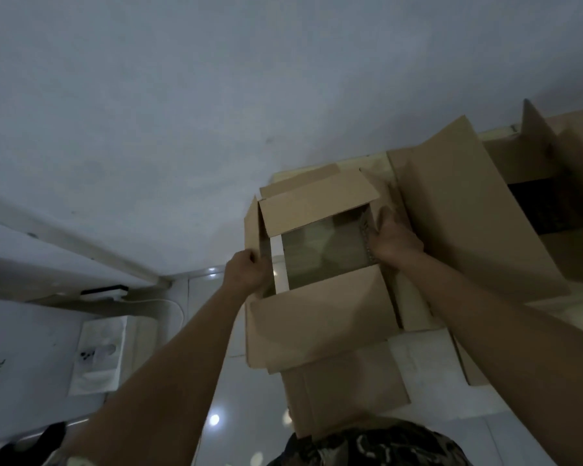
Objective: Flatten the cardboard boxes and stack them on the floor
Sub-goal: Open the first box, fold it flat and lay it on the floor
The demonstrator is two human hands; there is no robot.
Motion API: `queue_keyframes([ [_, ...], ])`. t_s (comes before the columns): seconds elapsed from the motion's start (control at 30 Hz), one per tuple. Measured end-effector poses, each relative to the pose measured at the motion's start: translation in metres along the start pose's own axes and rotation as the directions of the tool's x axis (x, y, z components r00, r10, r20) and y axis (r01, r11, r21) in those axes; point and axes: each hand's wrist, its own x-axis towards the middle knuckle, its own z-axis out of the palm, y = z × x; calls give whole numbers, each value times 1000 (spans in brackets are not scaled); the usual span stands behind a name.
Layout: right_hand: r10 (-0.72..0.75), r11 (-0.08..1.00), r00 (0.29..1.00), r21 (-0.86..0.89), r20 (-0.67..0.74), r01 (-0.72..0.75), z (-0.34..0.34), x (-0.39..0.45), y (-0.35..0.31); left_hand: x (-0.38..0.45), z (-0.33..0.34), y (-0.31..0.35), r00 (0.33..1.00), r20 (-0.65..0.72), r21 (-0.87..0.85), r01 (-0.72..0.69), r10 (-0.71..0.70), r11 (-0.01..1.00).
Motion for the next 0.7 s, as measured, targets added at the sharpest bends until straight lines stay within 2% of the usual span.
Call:
queue_keyframes([
  [0.1,-50,996,999,77,-21,52,11,-4,5,-3,3,-5,999,28,-123,-17,20,992],
  [0.17,-56,995,996,84,-63,62,15,-6,4,-2,4,-4,999,7,-100,-41,42,994],
  [0.23,-101,993,983,44,-152,108,12,-9,2,-3,1,-1,991,-87,52,-99,103,994],
  [0.3,-183,983,936,-71,-300,169,6,-16,-2,-1,-5,-1,957,-205,165,-174,207,971],
  [0.4,-248,969,872,-128,-422,213,-16,-38,-21,14,-20,-4,860,-223,379,-356,458,854],
  [0.43,-249,969,883,-94,-398,230,-24,-46,-29,19,-25,-4,814,-205,458,-410,543,788],
  [0.47,-243,970,917,-54,-318,238,-33,-55,-38,24,-30,-2,767,-180,515,-460,616,723],
  [0.53,-291,957,956,-16,-37,291,-45,-75,-56,29,-34,6,684,-134,548,-552,717,629],
  [0.6,-353,930,909,-23,221,367,-42,-96,-73,33,-32,17,610,-53,540,-649,791,537],
  [0.63,-353,920,884,-58,307,387,-36,-105,-81,35,-29,22,576,-8,537,-687,818,489],
  [0.7,-300,907,870,-164,392,387,-24,-121,-92,37,-25,33,531,53,531,-732,846,426],
])
